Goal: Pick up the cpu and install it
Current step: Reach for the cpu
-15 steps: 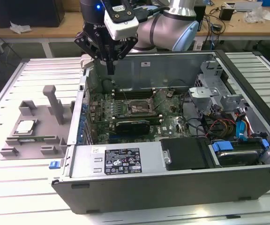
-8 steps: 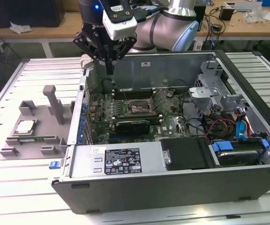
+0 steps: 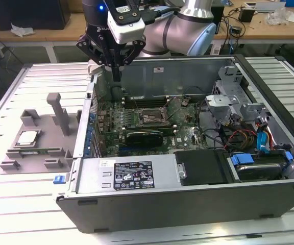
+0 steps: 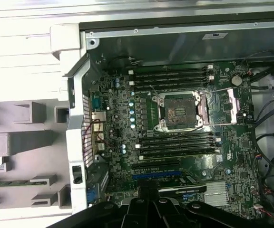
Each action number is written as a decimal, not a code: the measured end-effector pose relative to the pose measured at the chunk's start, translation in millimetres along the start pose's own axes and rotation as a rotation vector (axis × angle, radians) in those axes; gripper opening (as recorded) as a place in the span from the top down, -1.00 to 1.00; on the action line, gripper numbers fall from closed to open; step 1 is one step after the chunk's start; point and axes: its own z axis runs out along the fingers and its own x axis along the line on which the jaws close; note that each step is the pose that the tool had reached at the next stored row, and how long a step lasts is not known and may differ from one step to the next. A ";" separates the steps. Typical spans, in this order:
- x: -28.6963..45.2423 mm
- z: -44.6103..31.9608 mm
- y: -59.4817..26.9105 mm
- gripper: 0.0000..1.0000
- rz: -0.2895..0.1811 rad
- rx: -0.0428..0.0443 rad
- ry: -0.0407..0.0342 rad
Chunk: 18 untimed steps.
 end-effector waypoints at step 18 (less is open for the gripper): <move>12.8 -0.4 -0.9 0.79 0.000 0.0000 0.0000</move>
